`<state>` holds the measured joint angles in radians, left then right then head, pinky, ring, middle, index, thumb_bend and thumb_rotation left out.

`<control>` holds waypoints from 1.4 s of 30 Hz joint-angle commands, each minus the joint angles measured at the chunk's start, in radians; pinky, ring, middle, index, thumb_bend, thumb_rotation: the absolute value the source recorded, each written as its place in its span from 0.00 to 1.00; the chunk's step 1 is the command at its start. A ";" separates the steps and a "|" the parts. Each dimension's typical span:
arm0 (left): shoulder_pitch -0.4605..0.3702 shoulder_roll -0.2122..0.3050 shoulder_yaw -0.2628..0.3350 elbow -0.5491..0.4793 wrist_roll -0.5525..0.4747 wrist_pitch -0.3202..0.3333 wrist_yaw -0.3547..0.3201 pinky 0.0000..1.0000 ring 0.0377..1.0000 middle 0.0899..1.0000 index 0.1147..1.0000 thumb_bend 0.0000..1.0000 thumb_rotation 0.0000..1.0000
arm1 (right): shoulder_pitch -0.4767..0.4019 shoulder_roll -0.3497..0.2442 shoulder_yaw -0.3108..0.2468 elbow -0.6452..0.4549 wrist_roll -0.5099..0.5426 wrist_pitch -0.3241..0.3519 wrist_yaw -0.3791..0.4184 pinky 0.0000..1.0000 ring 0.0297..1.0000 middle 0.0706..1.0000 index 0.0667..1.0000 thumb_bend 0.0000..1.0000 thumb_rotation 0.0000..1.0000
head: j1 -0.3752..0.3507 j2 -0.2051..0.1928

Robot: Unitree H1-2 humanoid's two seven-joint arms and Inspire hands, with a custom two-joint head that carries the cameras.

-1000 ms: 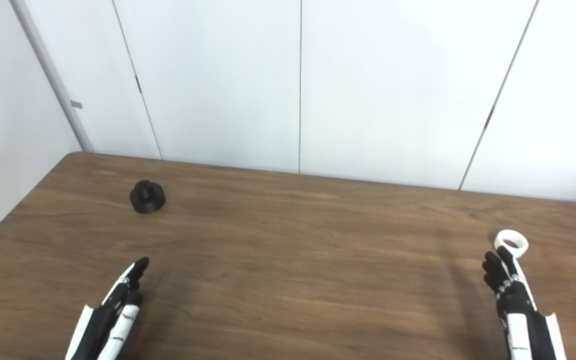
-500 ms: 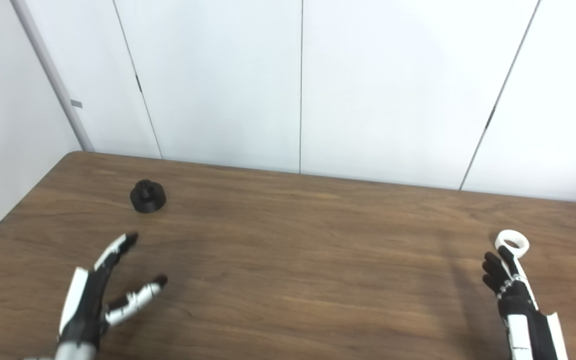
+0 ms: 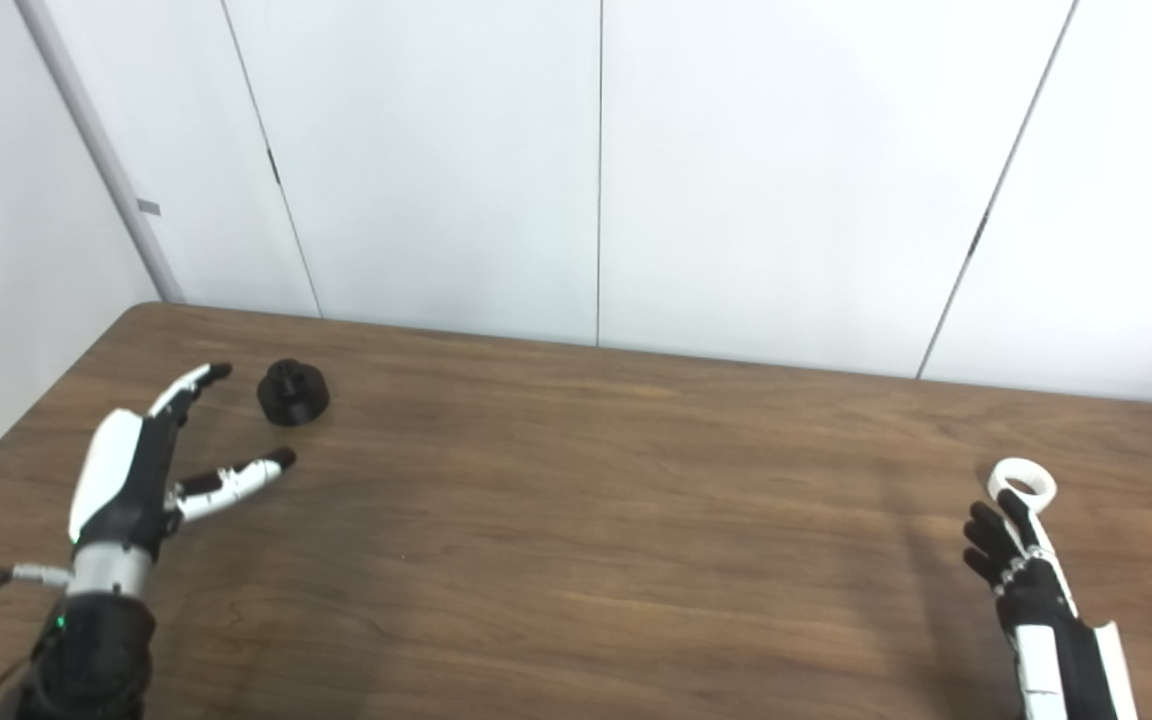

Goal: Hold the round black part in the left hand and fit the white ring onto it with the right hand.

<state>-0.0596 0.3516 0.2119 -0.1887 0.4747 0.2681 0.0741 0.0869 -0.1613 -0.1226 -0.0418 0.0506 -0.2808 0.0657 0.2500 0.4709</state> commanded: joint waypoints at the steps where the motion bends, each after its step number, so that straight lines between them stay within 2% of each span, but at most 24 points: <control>1: -0.063 0.038 0.007 0.014 0.022 0.005 0.025 0.86 0.91 0.90 0.85 0.82 0.28 | 0.060 0.029 0.012 0.126 -0.012 -0.014 -0.014 0.88 0.89 0.89 0.94 0.56 1.00 | 0.001 0.001; 11: -0.183 0.097 -0.021 0.173 0.043 0.046 0.017 0.87 0.96 0.91 0.83 0.85 0.29 | 0.057 0.034 0.014 0.128 -0.011 -0.019 -0.009 0.87 0.89 0.89 0.94 0.57 1.00 | -0.004 0.002; 14: -0.217 0.123 -0.052 0.213 0.063 0.082 0.002 0.92 0.97 0.92 0.83 0.88 0.34 | 0.058 0.037 0.014 0.130 -0.020 -0.019 -0.016 0.87 0.89 0.89 0.93 0.59 1.00 | -0.006 0.002; 17: -0.248 0.136 -0.074 0.261 0.072 0.073 0.020 0.98 0.96 0.91 0.82 0.90 0.32 | 0.058 0.038 0.014 0.131 -0.020 -0.021 -0.016 0.86 0.88 0.88 0.93 0.59 1.00 | -0.007 0.002; 23: -0.315 0.168 -0.140 0.372 0.119 0.081 0.026 1.00 0.96 0.90 0.78 0.93 0.34 | 0.061 0.041 0.017 0.126 -0.022 -0.019 -0.015 0.86 0.89 0.88 0.93 0.58 1.00 | -0.013 0.004; 34: -0.398 0.196 -0.224 0.503 0.131 0.115 0.007 1.00 0.99 0.93 0.78 0.97 0.39 | 0.066 0.044 0.018 0.120 -0.041 -0.022 -0.027 0.85 0.87 0.87 0.92 0.57 1.00 | -0.022 0.006; 42: -0.443 0.202 -0.250 0.580 0.125 0.121 0.020 1.00 0.99 0.92 0.77 0.95 0.37 | 0.068 0.044 0.021 0.120 -0.059 -0.033 -0.035 0.83 0.87 0.87 0.92 0.58 1.00 | -0.026 0.005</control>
<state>-0.4456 0.5128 -0.0424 0.3981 0.5843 0.3899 0.0672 0.0833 -0.1583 -0.1226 -0.0386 -0.0067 -0.2902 0.0442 0.2240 0.4755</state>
